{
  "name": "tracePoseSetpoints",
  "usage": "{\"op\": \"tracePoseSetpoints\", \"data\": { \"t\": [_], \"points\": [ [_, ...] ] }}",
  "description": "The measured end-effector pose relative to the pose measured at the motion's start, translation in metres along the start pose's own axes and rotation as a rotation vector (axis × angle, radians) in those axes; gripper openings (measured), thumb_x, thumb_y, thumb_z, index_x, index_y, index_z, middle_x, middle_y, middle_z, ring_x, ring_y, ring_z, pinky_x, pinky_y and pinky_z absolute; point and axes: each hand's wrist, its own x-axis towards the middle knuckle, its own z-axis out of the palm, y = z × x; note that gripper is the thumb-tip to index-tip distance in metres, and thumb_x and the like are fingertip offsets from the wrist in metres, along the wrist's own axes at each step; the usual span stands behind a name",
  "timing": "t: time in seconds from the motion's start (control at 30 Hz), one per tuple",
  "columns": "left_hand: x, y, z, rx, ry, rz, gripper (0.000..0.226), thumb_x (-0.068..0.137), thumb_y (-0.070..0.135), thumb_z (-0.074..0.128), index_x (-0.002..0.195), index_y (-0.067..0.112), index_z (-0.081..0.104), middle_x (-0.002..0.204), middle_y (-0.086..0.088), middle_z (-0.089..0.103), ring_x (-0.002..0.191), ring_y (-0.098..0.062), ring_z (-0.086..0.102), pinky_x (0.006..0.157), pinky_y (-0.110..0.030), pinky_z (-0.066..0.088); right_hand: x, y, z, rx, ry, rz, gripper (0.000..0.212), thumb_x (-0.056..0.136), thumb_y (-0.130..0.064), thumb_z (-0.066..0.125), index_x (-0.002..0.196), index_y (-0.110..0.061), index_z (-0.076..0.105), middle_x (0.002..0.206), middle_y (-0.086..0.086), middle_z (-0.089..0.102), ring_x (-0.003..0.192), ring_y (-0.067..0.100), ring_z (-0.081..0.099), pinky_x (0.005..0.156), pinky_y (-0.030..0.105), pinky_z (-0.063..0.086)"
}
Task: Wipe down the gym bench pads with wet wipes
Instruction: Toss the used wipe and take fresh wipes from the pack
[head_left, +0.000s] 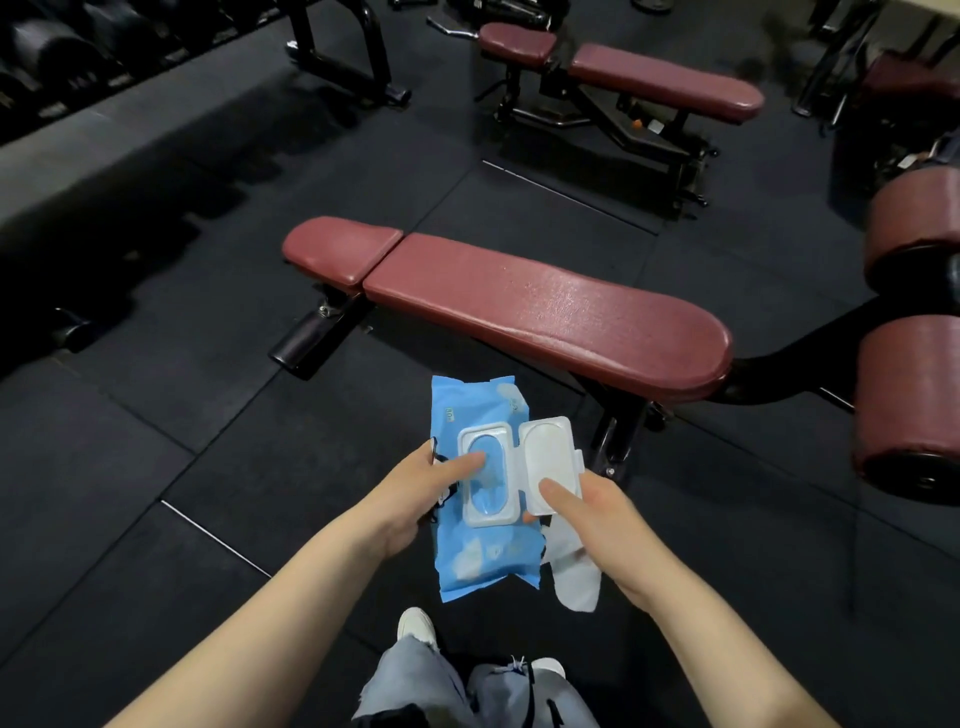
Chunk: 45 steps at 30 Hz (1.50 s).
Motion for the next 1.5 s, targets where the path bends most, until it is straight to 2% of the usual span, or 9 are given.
{"op": "tracePoseSetpoints", "data": {
  "t": [0.2,0.33,0.5,0.63,0.8,0.9,1.0,1.23,1.5],
  "points": [
    [-0.004,-0.007,-0.001,0.087,-0.117,0.083,0.054,0.077,0.019,0.084,0.124,0.014,0.057,0.119,-0.007,0.071,0.109,-0.027,0.069,0.089,-0.040,0.058,0.000,0.002,0.006,0.083,0.075,0.017,0.020,0.100,-0.026,0.050,0.109,-0.024,0.068,0.101,-0.007,0.074,0.096,0.013,0.070,0.082,0.032,0.055],
    [-0.003,-0.015,0.005,0.231,0.078,0.119,0.048,0.076,0.018,0.085,0.117,0.020,0.060,0.109,0.005,0.075,0.099,-0.016,0.072,0.090,-0.041,0.057,0.000,0.004,0.013,-0.066,0.139,0.019,0.019,0.099,-0.028,0.049,0.108,-0.025,0.066,0.099,-0.008,0.073,0.095,0.011,0.068,0.082,0.030,0.054],
    [0.000,-0.018,0.013,0.210,0.237,0.122,0.042,0.075,0.015,0.085,0.110,0.025,0.063,0.101,0.012,0.076,0.089,-0.008,0.074,0.070,-0.024,0.058,-0.005,-0.001,0.025,-0.594,0.224,-0.174,0.039,0.097,-0.026,0.044,0.135,-0.035,0.036,0.117,-0.005,0.057,0.095,0.017,0.061,0.073,0.031,0.046],
    [-0.005,-0.014,0.013,0.077,0.061,0.125,0.040,0.080,0.007,0.078,0.116,0.014,0.062,0.110,-0.006,0.075,0.098,-0.023,0.073,0.083,-0.037,0.058,-0.009,0.006,0.038,-1.061,0.331,-0.435,0.079,0.089,-0.021,0.062,0.148,-0.027,0.010,0.121,-0.003,0.048,0.076,0.017,0.062,0.051,0.025,0.048],
    [-0.016,-0.014,0.013,-0.148,-0.059,0.044,0.042,0.079,0.024,0.063,0.120,0.012,0.065,0.118,-0.015,0.070,0.101,-0.028,0.068,0.077,-0.034,0.055,-0.008,0.015,0.033,-0.947,0.234,-0.343,0.082,0.079,-0.077,0.029,0.149,-0.041,0.007,0.111,-0.011,0.031,0.083,0.010,0.050,0.063,0.024,0.043],
    [-0.020,-0.014,0.015,-0.138,-0.062,0.044,0.041,0.095,0.041,0.057,0.126,0.016,0.064,0.122,-0.012,0.070,0.112,-0.029,0.066,0.093,-0.040,0.053,-0.008,0.016,0.035,-0.946,0.240,-0.360,0.070,0.086,-0.068,0.019,0.149,-0.039,0.013,0.110,-0.012,0.031,0.080,0.008,0.048,0.063,0.021,0.038],
    [-0.018,-0.016,0.017,0.018,-0.009,0.119,0.028,0.095,0.027,0.064,0.118,0.012,0.066,0.114,-0.009,0.073,0.107,-0.028,0.070,0.099,-0.046,0.052,-0.006,0.016,0.034,-0.948,0.278,-0.381,0.053,0.097,-0.049,0.029,0.149,-0.037,0.023,0.104,-0.012,0.033,0.074,0.008,0.049,0.059,0.019,0.035],
    [-0.014,-0.019,0.011,0.027,0.079,0.200,0.017,0.091,0.012,0.068,0.108,0.009,0.070,0.105,-0.009,0.076,0.098,-0.026,0.073,0.076,-0.030,0.059,0.009,0.014,0.026,-0.356,0.326,-0.107,0.042,0.079,-0.049,0.071,0.106,-0.040,0.040,0.100,-0.017,0.049,0.093,-0.001,0.053,0.064,0.019,0.041],
    [-0.007,-0.038,-0.042,-0.058,0.142,0.104,0.022,0.079,0.020,0.079,0.099,0.014,0.075,0.109,-0.013,0.075,0.098,-0.030,0.073,0.075,-0.037,0.061,0.017,0.016,0.025,-0.162,0.232,-0.069,0.022,0.087,-0.034,0.068,0.102,-0.037,0.053,0.096,-0.010,0.059,0.089,-0.003,0.057,0.070,0.013,0.038]
  ]
}}
